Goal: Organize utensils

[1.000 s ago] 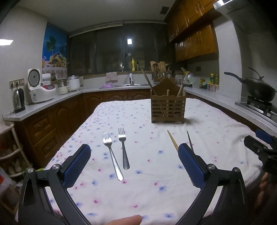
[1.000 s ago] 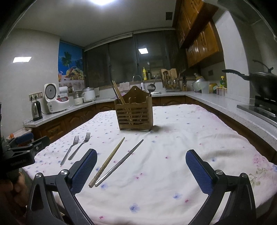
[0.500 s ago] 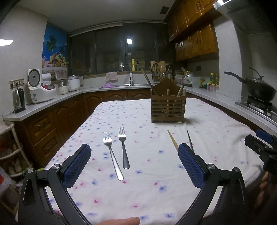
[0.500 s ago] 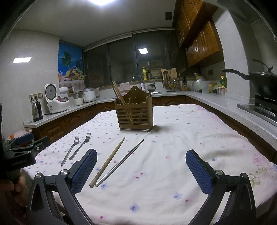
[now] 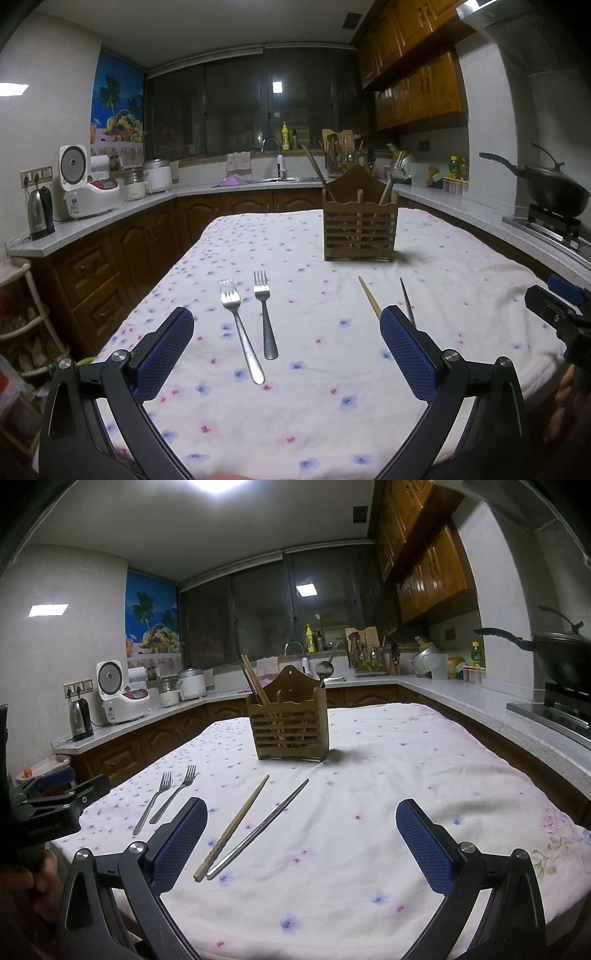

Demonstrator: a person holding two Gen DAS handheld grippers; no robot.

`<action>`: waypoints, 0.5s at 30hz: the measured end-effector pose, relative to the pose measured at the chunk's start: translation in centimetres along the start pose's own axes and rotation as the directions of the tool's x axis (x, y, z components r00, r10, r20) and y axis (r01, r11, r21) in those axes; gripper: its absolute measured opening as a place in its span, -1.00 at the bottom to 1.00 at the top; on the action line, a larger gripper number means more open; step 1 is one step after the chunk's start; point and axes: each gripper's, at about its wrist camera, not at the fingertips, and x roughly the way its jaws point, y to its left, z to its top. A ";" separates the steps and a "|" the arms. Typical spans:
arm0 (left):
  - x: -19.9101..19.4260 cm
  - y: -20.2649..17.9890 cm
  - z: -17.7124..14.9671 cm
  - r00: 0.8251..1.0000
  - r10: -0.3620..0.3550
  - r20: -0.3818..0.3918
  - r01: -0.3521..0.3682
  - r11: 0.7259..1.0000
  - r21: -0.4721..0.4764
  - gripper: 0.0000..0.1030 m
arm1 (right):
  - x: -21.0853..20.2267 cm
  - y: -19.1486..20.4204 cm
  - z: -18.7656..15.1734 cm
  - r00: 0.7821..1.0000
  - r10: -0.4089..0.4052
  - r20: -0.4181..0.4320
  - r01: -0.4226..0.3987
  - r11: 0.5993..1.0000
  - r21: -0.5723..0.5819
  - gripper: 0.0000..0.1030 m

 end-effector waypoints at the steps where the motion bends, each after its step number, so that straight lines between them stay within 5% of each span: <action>1: 0.0 0.0 0.0 1.000 -0.001 0.000 0.001 1.000 0.000 1.00 | 0.0 0.0 0.0 1.000 0.000 0.000 0.000 1.000 0.000 1.00; 15: 0.1 0.1 0.0 1.000 0.001 0.000 -0.001 1.000 -0.001 1.00 | -0.1 0.0 -0.1 1.000 0.001 0.002 -0.001 1.000 0.003 1.00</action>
